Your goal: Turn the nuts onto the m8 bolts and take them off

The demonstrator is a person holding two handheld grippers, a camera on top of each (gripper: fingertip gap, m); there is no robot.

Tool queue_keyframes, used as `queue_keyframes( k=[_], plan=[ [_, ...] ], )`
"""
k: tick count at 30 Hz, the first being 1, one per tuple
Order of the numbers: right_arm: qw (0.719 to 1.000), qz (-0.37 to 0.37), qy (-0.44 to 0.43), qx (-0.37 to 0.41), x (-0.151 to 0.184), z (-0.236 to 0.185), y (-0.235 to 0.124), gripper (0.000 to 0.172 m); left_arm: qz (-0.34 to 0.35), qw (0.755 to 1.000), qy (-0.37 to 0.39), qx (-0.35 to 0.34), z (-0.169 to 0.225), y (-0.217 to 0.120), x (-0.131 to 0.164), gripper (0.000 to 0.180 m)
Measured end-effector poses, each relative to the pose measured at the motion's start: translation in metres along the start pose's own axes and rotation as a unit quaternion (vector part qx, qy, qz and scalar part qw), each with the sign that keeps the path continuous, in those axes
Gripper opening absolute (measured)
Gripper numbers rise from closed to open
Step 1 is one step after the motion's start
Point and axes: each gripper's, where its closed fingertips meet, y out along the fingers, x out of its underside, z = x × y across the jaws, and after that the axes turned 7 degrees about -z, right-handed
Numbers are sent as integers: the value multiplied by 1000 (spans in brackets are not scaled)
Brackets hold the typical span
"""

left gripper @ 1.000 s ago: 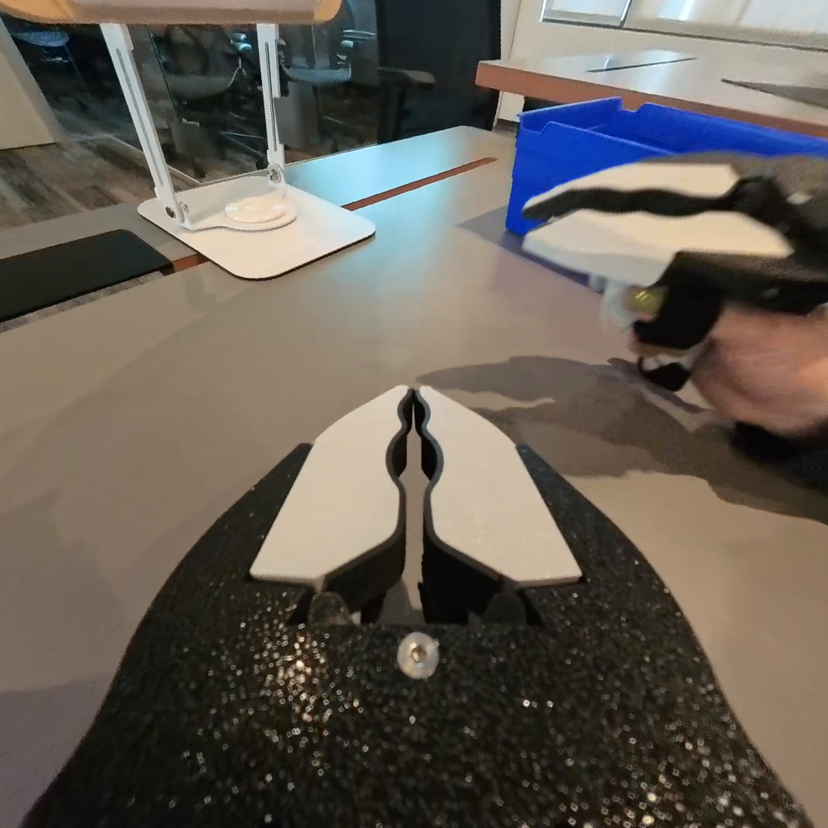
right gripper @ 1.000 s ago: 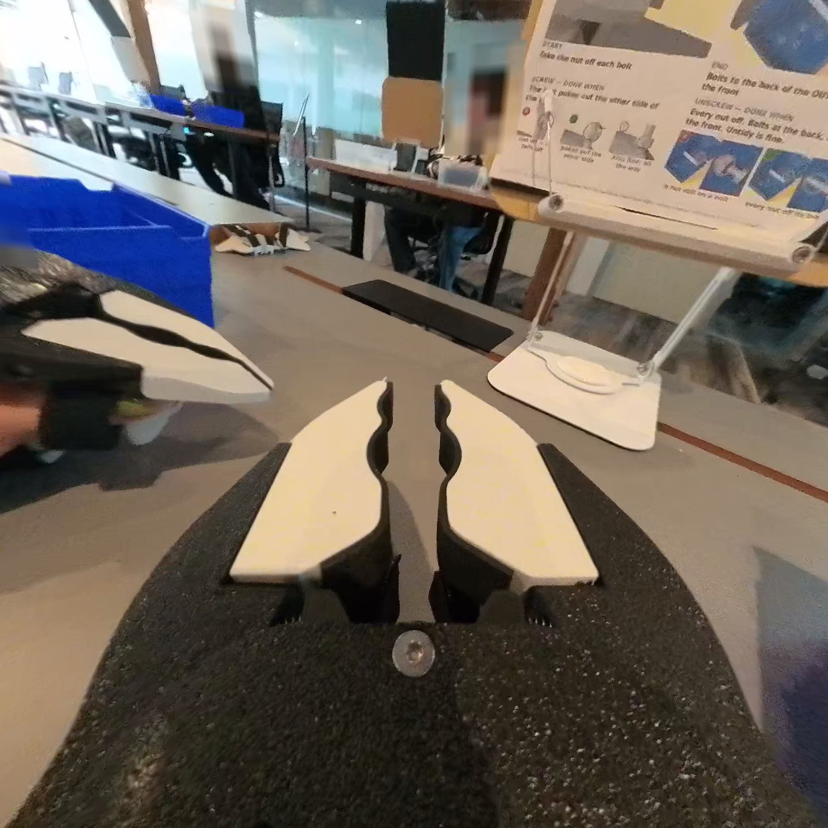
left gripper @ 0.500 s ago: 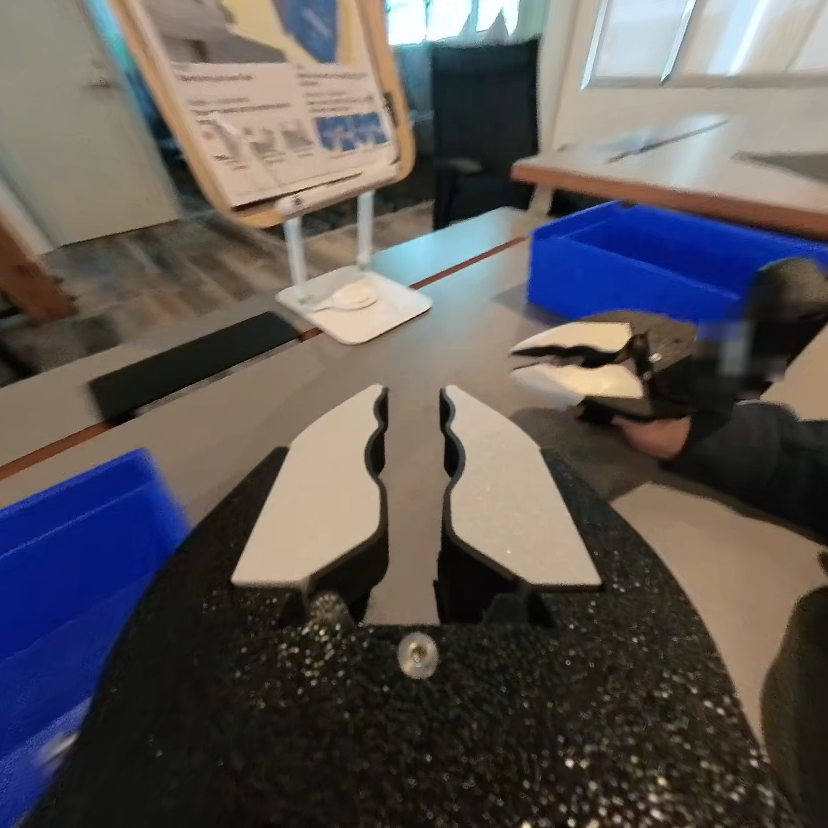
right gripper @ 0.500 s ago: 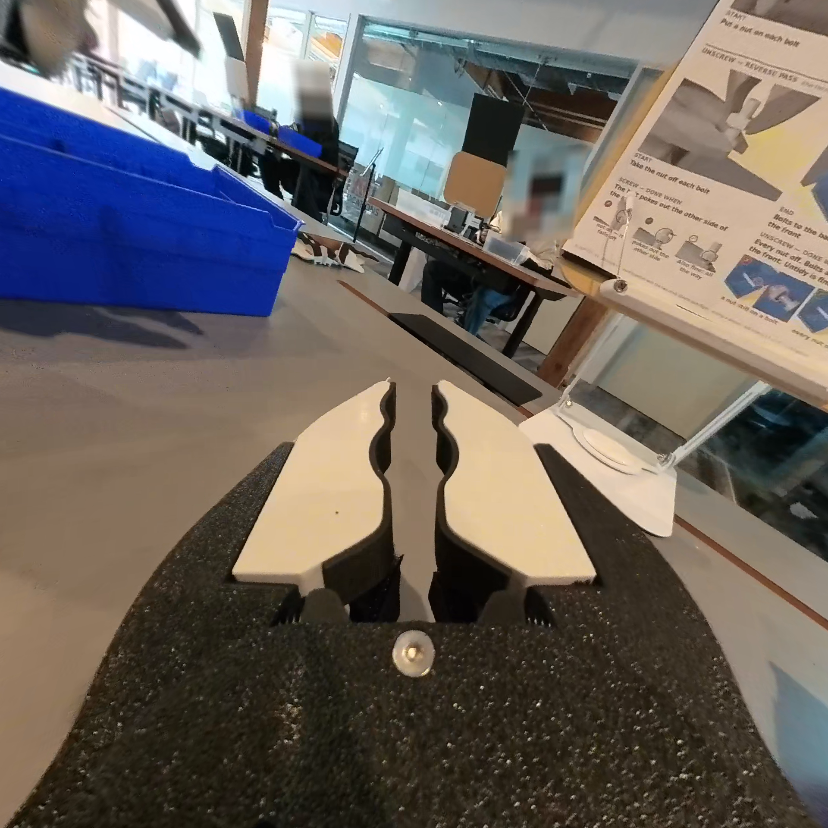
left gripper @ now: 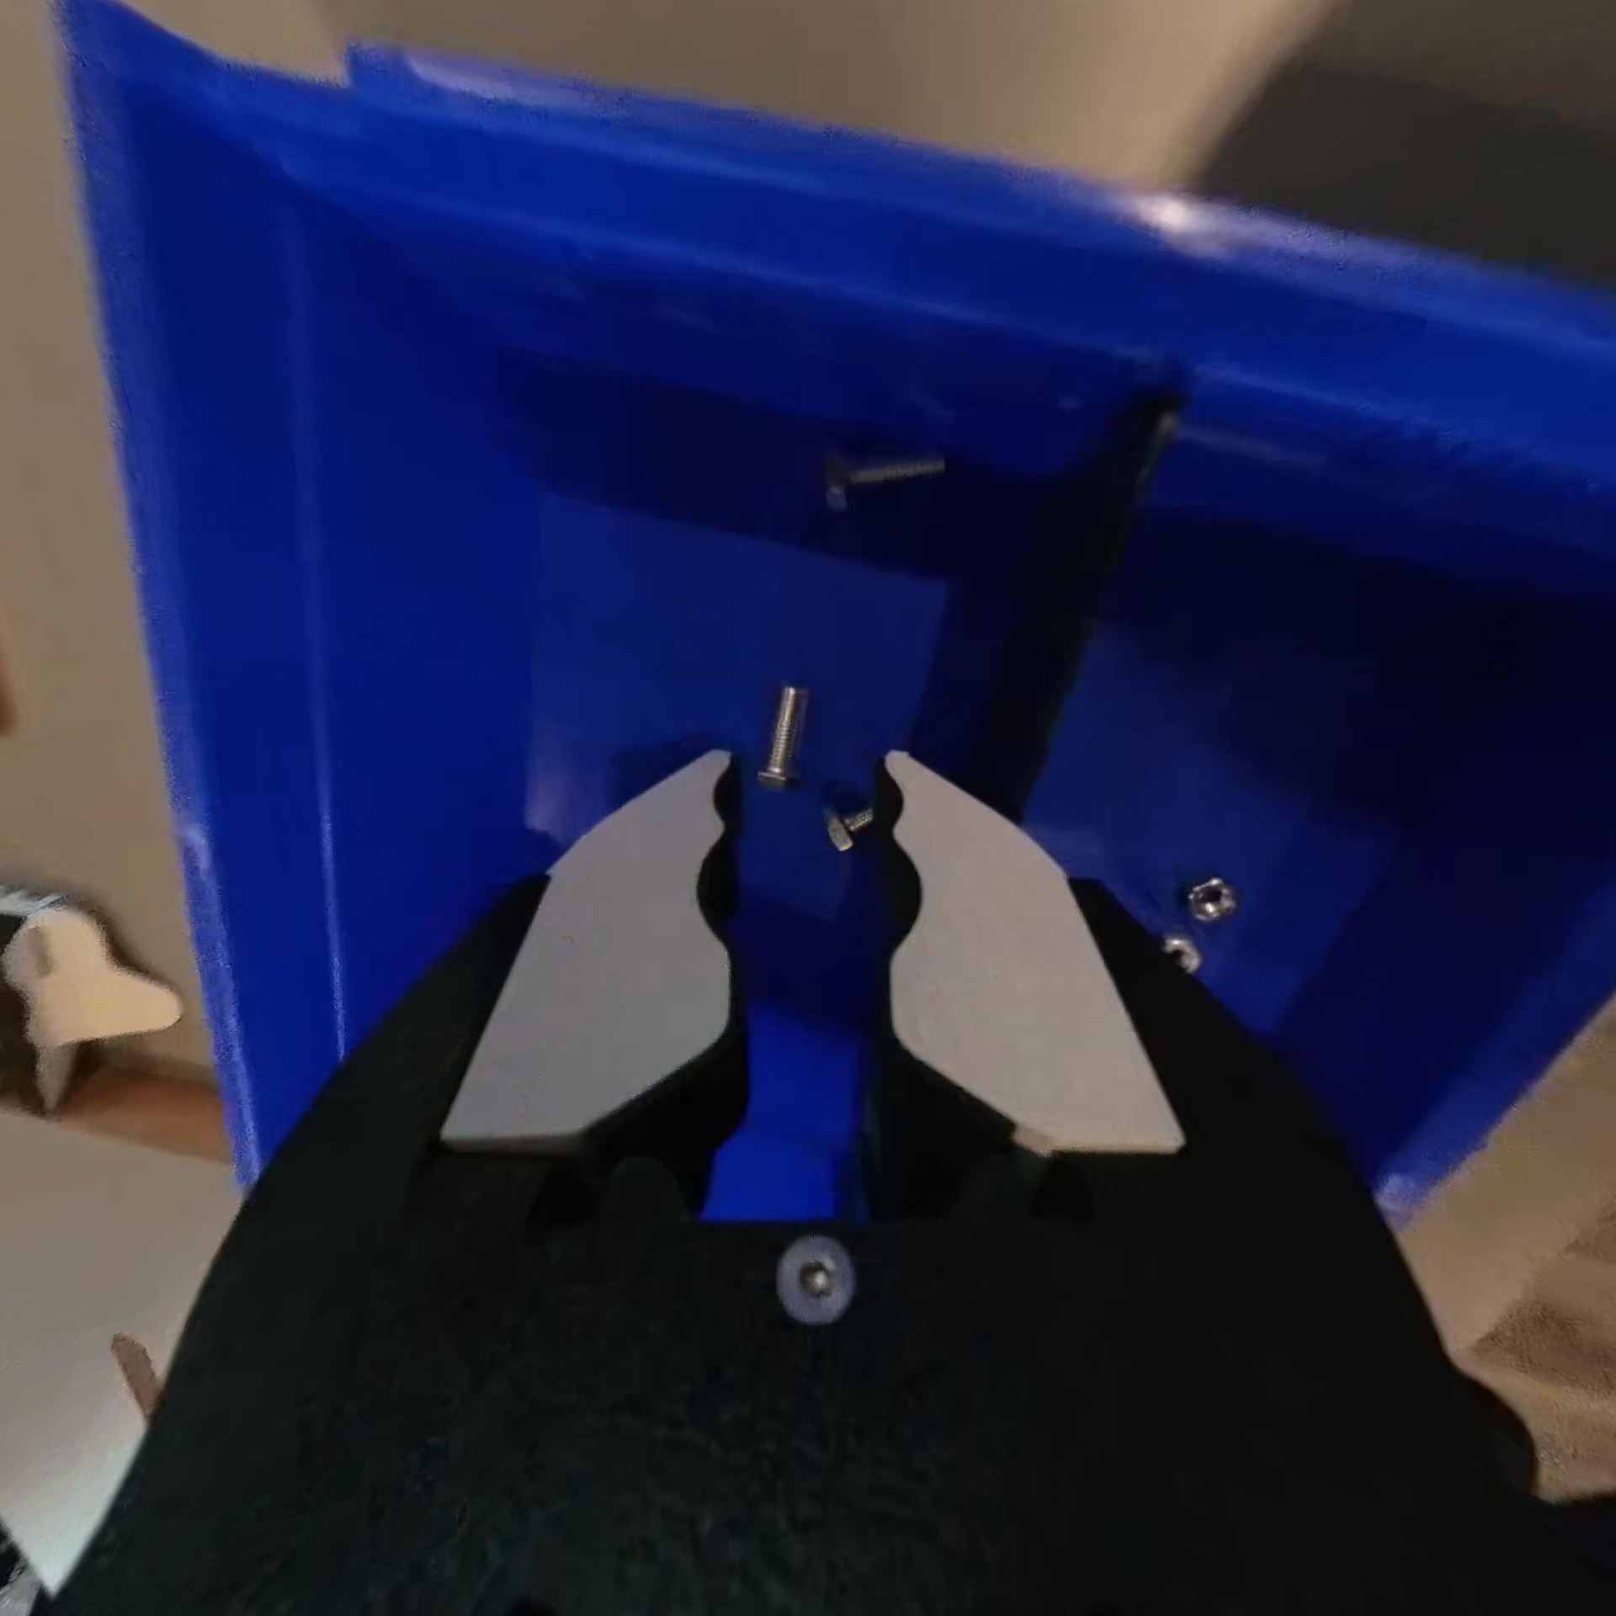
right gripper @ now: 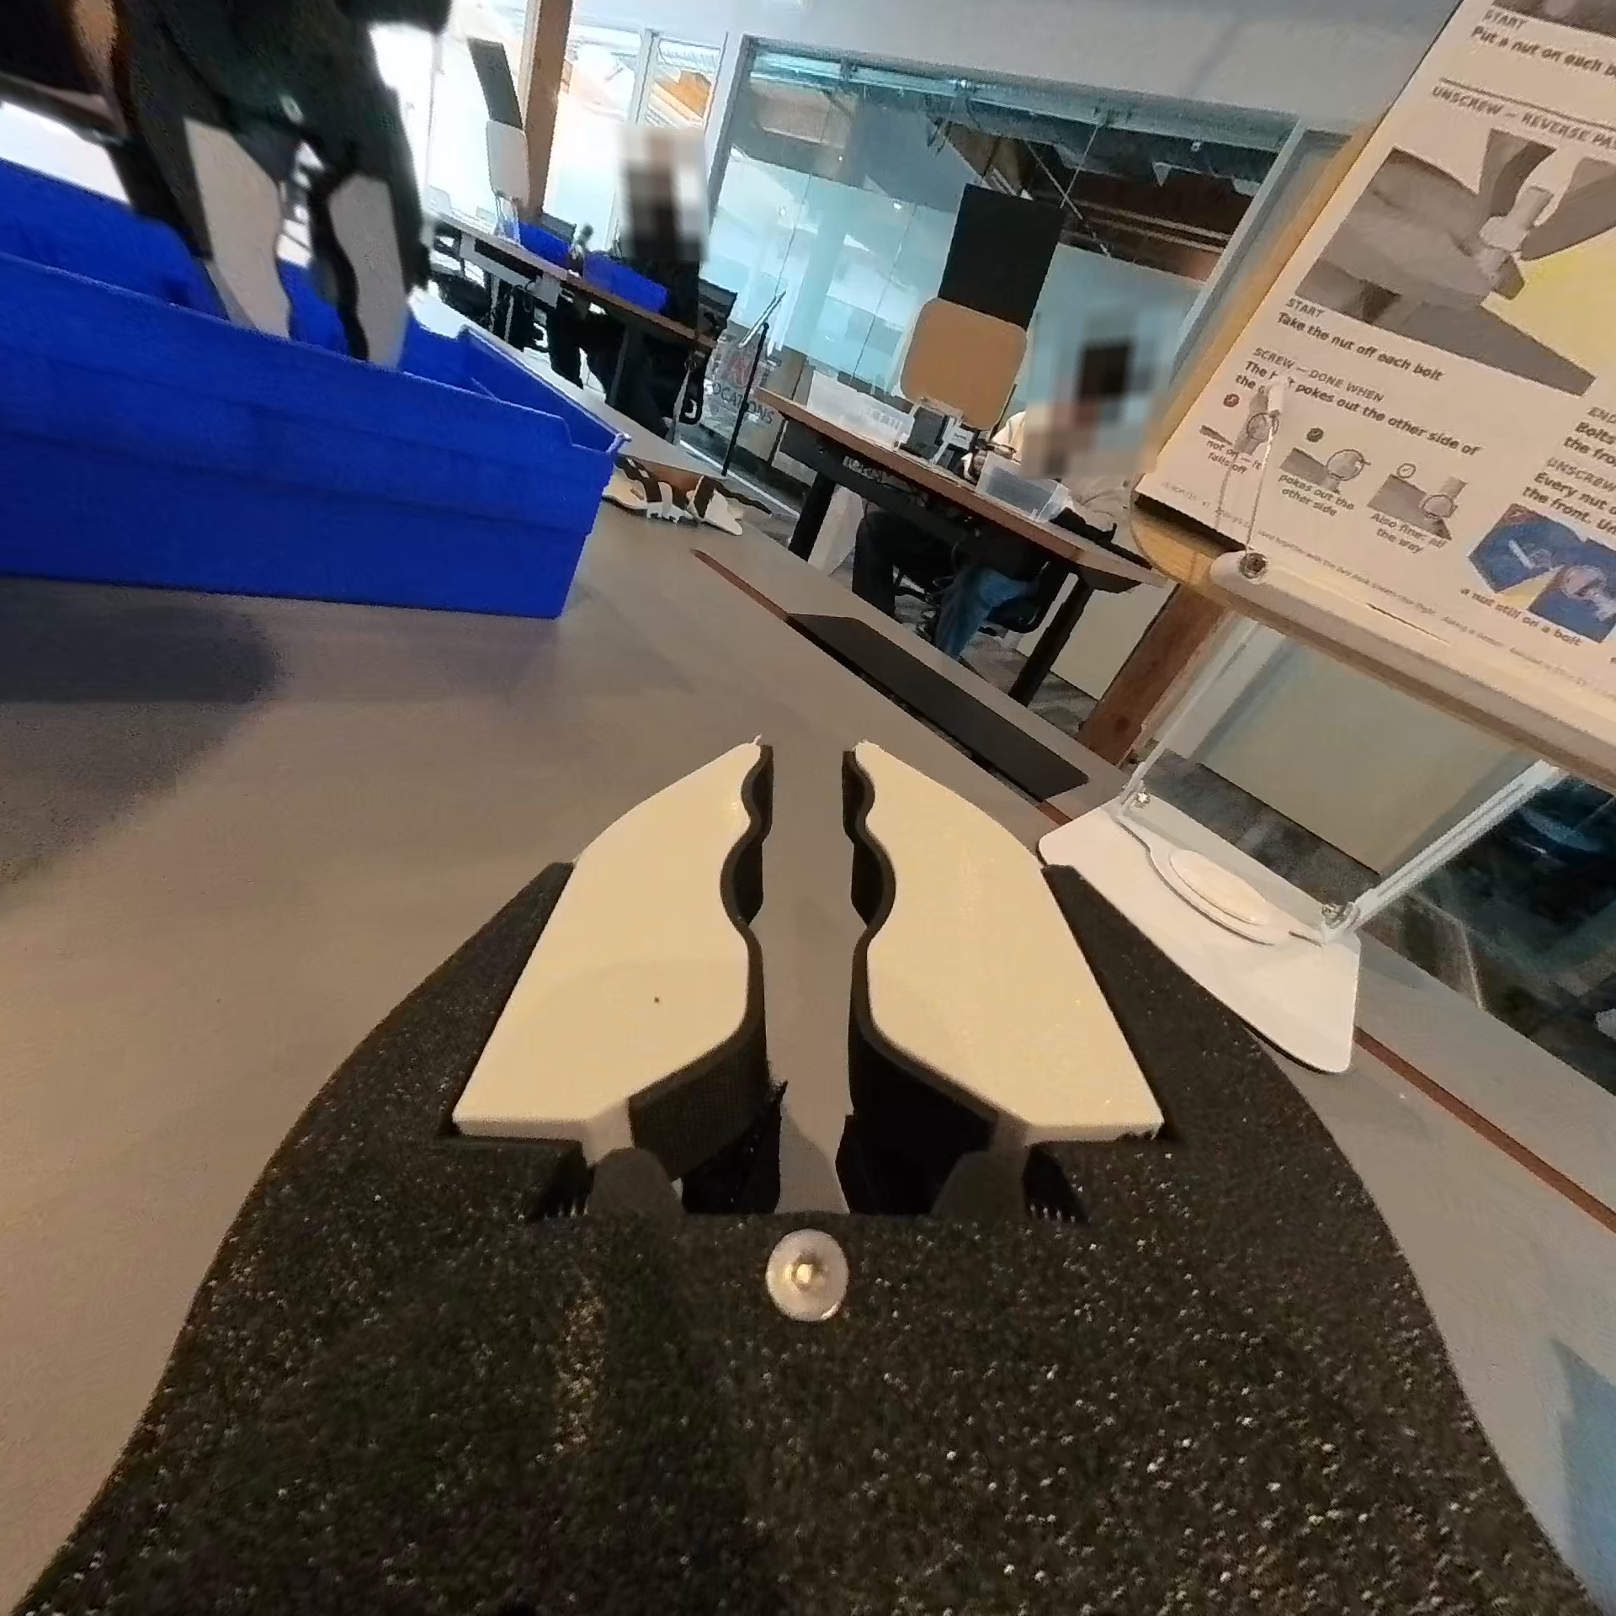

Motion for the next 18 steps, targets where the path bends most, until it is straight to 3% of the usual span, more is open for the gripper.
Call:
queue_keyframes(
  k=[9,13,14,18],
  plan=[
    [1000,-2,0,-6,1,-1,1,14,-102,989,50,92,-5,45,18,20],
    [1000,-1,0,-7,0,-1,1,14,-117,987,54,99,-4,54,22,18],
    [1000,-1,1,-7,0,-1,1,14,-122,986,58,99,-3,56,23,10],
    [1000,2,6,-4,0,0,0,14,-138,988,52,44,-13,51,25,8]
  ],
)
